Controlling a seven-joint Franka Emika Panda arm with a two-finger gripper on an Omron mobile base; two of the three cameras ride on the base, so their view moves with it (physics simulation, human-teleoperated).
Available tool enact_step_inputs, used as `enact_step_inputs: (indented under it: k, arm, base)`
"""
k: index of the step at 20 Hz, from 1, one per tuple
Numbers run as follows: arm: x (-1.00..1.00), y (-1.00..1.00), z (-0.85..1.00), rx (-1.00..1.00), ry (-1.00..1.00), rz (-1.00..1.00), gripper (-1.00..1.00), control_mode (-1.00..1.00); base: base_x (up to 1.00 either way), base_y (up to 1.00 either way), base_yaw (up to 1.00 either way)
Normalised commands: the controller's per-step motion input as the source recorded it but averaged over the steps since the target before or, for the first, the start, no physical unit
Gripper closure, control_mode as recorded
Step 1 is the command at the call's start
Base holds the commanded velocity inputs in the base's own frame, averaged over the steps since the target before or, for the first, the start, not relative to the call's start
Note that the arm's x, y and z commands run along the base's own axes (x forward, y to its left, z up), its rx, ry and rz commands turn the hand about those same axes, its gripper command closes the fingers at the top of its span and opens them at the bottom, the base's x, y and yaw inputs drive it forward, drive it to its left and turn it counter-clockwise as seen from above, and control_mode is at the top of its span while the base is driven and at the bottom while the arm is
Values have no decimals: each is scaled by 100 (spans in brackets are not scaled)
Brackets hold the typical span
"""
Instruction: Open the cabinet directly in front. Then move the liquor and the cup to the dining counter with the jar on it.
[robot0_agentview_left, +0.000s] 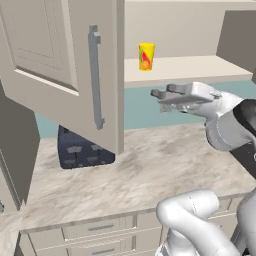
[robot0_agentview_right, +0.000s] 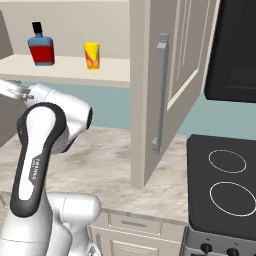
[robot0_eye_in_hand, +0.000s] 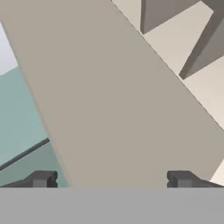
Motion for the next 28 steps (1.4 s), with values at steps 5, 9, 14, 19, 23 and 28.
enact_step_inputs:
  k: [5,9,14,19,23,28]
  arm:
    - [40,98,0,-8,1,6,-100,-100]
    - [26,100,0,-16,7,3,-100,-100]
    - [22,100,0,-14,10,3,-100,-100]
    - [4,100,0,-12,8,1,-100,-100]
    - [0,100,0,-10,2,0,-100,-100]
    - [1,81,-1,-9,1,0,-100,-100]
  base:
    - [0,0,0]
    - [0,0,0]
    - [0,0,0]
    - [0,0,0]
    - [0,0,0]
    - [0,0,0]
